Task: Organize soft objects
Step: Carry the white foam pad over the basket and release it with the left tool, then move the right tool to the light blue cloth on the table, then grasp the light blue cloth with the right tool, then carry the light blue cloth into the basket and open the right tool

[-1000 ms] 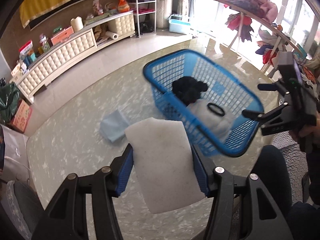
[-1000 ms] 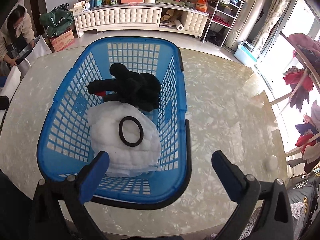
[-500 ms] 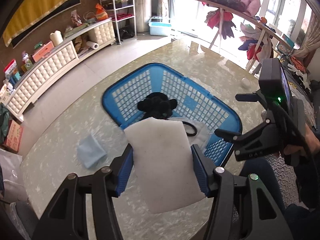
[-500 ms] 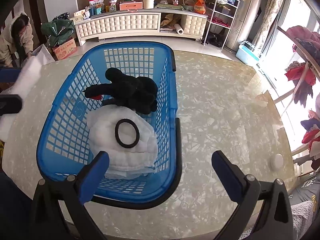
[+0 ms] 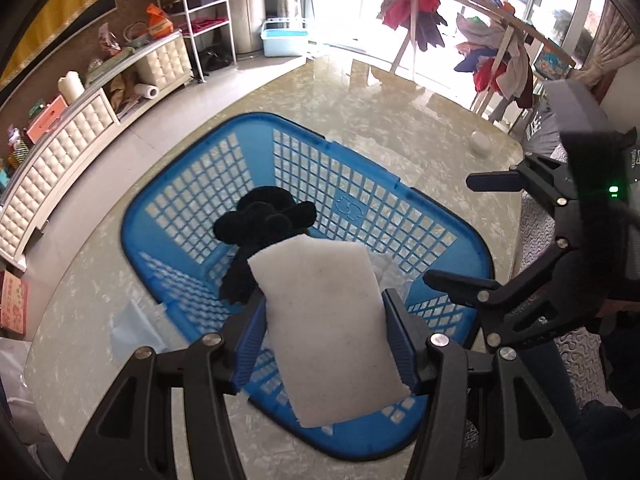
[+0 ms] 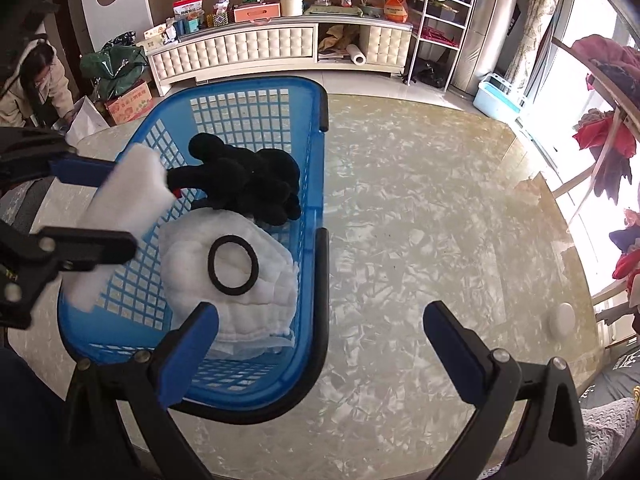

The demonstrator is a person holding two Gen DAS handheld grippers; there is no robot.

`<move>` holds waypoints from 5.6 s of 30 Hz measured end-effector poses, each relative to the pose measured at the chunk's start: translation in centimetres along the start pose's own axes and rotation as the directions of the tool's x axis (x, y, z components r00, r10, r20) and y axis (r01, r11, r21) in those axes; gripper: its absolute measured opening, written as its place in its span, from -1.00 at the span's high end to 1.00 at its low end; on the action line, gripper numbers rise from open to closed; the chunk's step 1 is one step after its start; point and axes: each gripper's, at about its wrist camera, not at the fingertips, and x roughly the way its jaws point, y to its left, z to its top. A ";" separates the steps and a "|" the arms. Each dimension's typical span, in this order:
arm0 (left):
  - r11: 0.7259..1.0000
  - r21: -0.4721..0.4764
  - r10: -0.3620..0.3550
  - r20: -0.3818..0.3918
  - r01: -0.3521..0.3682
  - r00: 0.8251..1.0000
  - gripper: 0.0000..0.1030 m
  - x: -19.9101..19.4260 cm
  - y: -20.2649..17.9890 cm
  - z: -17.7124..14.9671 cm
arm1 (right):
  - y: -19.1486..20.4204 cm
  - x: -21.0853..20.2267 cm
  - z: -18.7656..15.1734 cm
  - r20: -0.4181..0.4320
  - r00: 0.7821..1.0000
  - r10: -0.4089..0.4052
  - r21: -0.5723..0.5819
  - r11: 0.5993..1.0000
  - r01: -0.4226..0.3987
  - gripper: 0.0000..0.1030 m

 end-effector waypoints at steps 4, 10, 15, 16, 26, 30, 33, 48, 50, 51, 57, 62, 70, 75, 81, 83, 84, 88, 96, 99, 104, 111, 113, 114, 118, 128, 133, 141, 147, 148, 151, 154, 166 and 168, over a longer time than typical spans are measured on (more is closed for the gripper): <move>1.000 0.006 -0.016 -0.018 0.016 1.000 -0.05 1.8 -0.1 0.5 | -0.2 0.3 0.1 -0.008 1.000 0.009 0.000 1.000 -0.009 -0.99; 0.999 0.025 -0.027 -0.046 0.028 0.999 -0.05 4.1 -0.3 1.0 | -0.5 0.5 0.1 -0.016 1.000 0.016 0.020 1.000 -0.016 -0.99; 0.999 0.044 -0.005 -0.081 0.009 0.997 -0.08 6.0 -0.6 1.2 | -0.6 0.5 -0.1 -0.022 0.999 0.026 0.026 0.999 -0.025 -0.99; 0.999 0.046 -0.004 -0.088 0.008 0.996 -0.10 6.4 -0.6 1.1 | -0.5 0.5 -0.1 -0.023 0.999 0.027 0.025 0.999 -0.026 -0.99; 0.999 0.052 0.004 -0.120 0.002 0.993 -0.46 7.1 -0.8 1.1 | -0.8 0.4 -0.3 -0.020 0.999 0.045 0.048 0.998 -0.044 -0.99; 0.999 0.050 -0.004 -0.118 0.010 0.993 -0.61 7.0 -0.9 1.2 | -1.0 0.1 -0.3 -0.017 0.999 0.045 0.053 0.998 -0.044 -0.99; 0.999 0.043 -0.001 -0.111 0.005 0.994 -0.69 6.7 -0.8 1.4 | -1.1 -0.2 -0.3 -0.016 0.999 0.052 0.060 0.997 -0.051 -0.99; 0.991 0.087 0.104 -0.034 -0.101 0.994 -0.74 0.3 -1.6 0.0 | 0.5 -3.5 0.1 0.041 0.998 0.038 0.019 0.999 -0.039 -0.99; 0.992 0.077 0.103 -0.022 -0.101 0.994 -0.74 -0.8 -1.6 -0.5 | 0.9 -4.0 0.2 0.045 0.998 0.039 0.014 0.999 -0.040 -0.99; 0.992 0.069 0.106 -0.015 -0.104 0.994 -0.74 -1.4 -1.5 -0.8 | 1.2 -4.1 0.2 0.046 0.998 0.040 0.010 0.999 -0.040 -0.99; 0.993 0.007 0.114 0.025 -0.114 0.993 -0.74 -4.3 -0.2 -2.8 | 3.4 -5.3 0.7 0.059 0.997 0.059 -0.015 0.998 -0.058 -0.99; 0.988 -0.057 0.146 0.043 -0.143 0.988 -0.74 -6.1 1.4 -4.7 | 6.1 -5.8 1.4 0.056 0.996 0.073 -0.058 0.996 -0.069 -0.99; 0.975 -0.161 0.162 0.059 -0.151 0.985 -0.74 -8.5 5.1 -8.7 | 12.2 -5.6 2.9 0.071 0.995 0.066 -0.180 0.982 -0.052 -0.99; 0.961 -0.217 0.193 0.070 -0.174 0.979 -0.74 -10.0 7.7 -11.4 | 16.1 -4.6 4.6 0.070 0.992 0.101 -0.220 0.972 -0.083 -0.99; 0.930 -0.299 0.242 0.061 -0.213 0.968 -0.74 -11.0 11.4 -14.5 | 20.4 -2.2 6.6 0.041 0.989 0.145 -0.259 0.957 -0.129 -0.99; 0.918 -0.329 0.252 0.051 -0.221 0.966 -0.74 -11.1 12.8 -15.7 | 21.8 -1.3 7.3 0.032 0.987 0.159 -0.275 0.951 -0.144 -0.99; 0.911 -0.347 0.256 0.047 -0.225 0.966 -0.74 -11.1 13.7 -16.3 | 22.7 -0.6 7.6 0.024 0.986 0.165 -0.282 0.947 -0.152 -0.99; 0.887 -0.402 0.256 0.020 -0.226 0.967 -0.74 -10.8 16.5 -18.6 | 25.1 2.0 8.6 -0.019 0.982 0.188 -0.292 0.938 -0.186 -0.99; 0.853 -0.473 0.233 -0.030 -0.219 0.972 -0.74 -7.9 21.1 -21.0 | 27.3 7.8 10.2 -0.068 0.981 0.179 -0.227 0.955 -0.190 -0.98; 0.848 -0.484 0.225 -0.045 -0.219 0.973 -0.74 -6.3 22.6 -21.2 | 27.0 10.0 11.3 -0.076 0.979 0.190 -0.148 0.969 -0.199 -0.98; 0.853 -0.470 0.220 -0.073 -0.228 0.973 -0.74 -3.5 24.4 -20.8 | 26.7 12.4 12.6 -0.087 0.982 0.171 -0.103 0.978 -0.179 -0.90; 0.862 -0.458 0.201 -0.089 -0.219 0.976 -0.74 -0.6 26.1 -19.7 | 25.1 15.1 13.3 -0.093 0.992 0.090 -0.067 0.993 -0.096 -0.90; 0.864 -0.453 0.197 -0.094 -0.218 0.976 -0.74 0.0 26.3 -19.4 | 24.8 15.8 13.4 -0.117 0.987 0.112 -0.052 0.992 -0.119 -0.86; 0.865 -0.451 0.197 -0.098 -0.220 0.975 -0.74 0.4 26.3 -19.2 | 24.7 16.3 13.4 -0.130 0.984 0.120 -0.047 0.991 -0.127 -0.79; 0.872 -0.436 0.197 -0.103 -0.222 0.975 -0.74 1.2 26.0 -18.3 | 24.2 17.4 13.6 -0.148 0.980 0.131 -0.016 0.991 -0.135 -0.71; 0.874 -0.421 0.217 -0.108 -0.242 0.970 -0.74 2.1 26.3 -17.6 | 25.1 17.7 12.6 -0.133 0.987 0.093 -0.093 0.990 -0.106 -0.11; 0.870 -0.428 0.215 -0.116 -0.244 0.970 -0.74 2.6 26.6 -17.9 | 25.6 17.2 12.3 -0.119 0.986 0.119 -0.122 0.984 -0.133 0.62; 0.864 -0.437 0.223 -0.114 -0.250 0.968 -0.74 1.3 26.1 -18.6 | 25.5 14.5 10.3 -0.114 0.984 0.138 -0.148 0.977 -0.154 0.78; 0.857 -0.450 0.237 -0.090 -0.252 0.967 -0.74 -1.9 24.2 -18.8 | 24.8 9.2 7.8 -0.089 0.982 0.167 -0.187 0.965 -0.181 0.78; 0.858 -0.448 0.239 -0.084 -0.251 0.967 -0.74 -2.5 23.6 -18.8 | 24.4 8.2 7.3 -0.083 0.982 0.171 -0.192 0.964 -0.184 0.78; 0.867 -0.427 0.251 -0.067 -0.255 0.966 -0.74 -4.1 21.5 -19.0 | 23.8 5.5 5.7 -0.075 0.981 0.181 -0.184 0.964 -0.192 0.78; 0.875 -0.406 0.264 -0.061 -0.265 0.963 -0.74 -5.3 19.2 -19.1 | 23.1 3.2 4.4 -0.070 0.979 0.192 -0.183 0.962 -0.202 0.78; 0.902 -0.360 0.258 0.004 -0.239 0.966 -0.74 -9.9 11.8 -17.2 | 19.9 -4.6 1.9 0.015 0.982 0.189 -0.212 0.960 -0.182 0.78; 0.908 -0.338 0.269 0.018 -0.248 0.963 -0.74 -10.7 10.6 -16.3 | 19.0 -5.8 1.6 0.037 0.983 0.181 -0.214 0.962 -0.169 0.78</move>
